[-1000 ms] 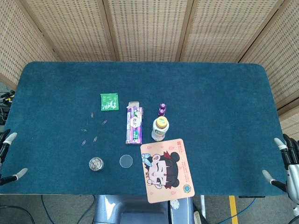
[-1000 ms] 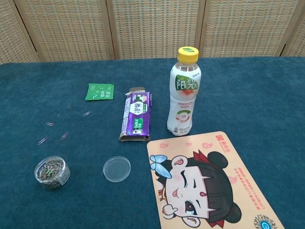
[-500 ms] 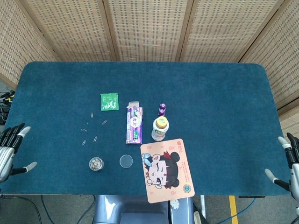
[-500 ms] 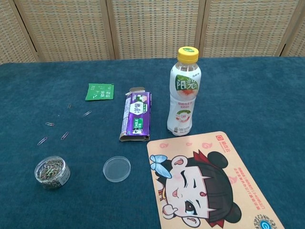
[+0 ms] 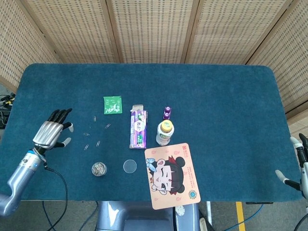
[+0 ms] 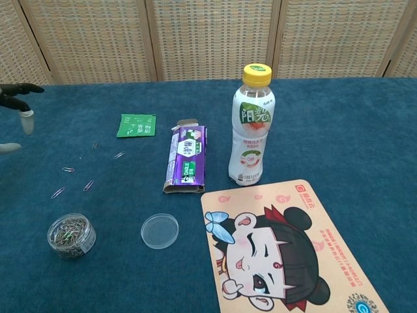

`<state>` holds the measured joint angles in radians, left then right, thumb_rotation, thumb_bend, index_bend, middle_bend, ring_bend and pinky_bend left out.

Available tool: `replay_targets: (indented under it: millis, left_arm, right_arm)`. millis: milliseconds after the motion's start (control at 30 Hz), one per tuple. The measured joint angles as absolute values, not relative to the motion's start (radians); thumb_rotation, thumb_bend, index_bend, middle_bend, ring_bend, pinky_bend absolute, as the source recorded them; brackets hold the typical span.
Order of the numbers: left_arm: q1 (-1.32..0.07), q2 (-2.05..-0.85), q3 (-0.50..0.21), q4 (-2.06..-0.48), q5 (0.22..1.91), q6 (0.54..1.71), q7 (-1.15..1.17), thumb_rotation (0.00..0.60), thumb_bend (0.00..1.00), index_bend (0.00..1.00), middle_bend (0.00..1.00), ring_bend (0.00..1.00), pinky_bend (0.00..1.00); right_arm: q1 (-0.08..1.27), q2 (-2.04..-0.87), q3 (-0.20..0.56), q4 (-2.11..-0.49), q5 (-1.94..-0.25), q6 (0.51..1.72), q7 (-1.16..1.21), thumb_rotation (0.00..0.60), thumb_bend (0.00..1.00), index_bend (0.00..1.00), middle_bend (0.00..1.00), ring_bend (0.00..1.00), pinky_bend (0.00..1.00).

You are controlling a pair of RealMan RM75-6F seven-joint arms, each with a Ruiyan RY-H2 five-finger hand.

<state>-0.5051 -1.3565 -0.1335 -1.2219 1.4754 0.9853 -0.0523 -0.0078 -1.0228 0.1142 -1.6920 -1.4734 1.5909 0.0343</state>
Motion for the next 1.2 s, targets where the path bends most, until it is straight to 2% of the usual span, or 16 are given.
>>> replay_targets:
  millis: [233, 667, 1200]
  left_arm:
    - [-0.562, -1.442, -0.137, -1.145, 1.414, 0.913, 0.005, 0.6, 0.41, 0.49, 0.0, 0.0, 0.0]
    - [-0.583, -1.515, -0.127, -1.064, 1.36, 0.88, 0.021, 0.6, 0.41, 0.49, 0.0, 0.0, 0.0]
    - [-0.607, -1.647, -0.118, -0.893, 1.317, 0.841, 0.009, 0.6, 0.42, 0.49, 0.0, 0.0, 0.0]
  right_arm:
    - [-0.001, -1.024, 0.117, -1.684, -1.457, 1.572, 0.038, 0.6, 0.0, 0.07, 0.0, 0.0, 0.0]
    - [0.001, -1.021, 0.114, -1.683, -1.46, 1.567, 0.049, 0.6, 0.0, 0.07, 0.0, 0.0, 0.0]
    - [0.012, -1.028, 0.112, -1.678, -1.452, 1.543, 0.037, 0.6, 0.0, 0.07, 0.0, 0.0, 0.0]
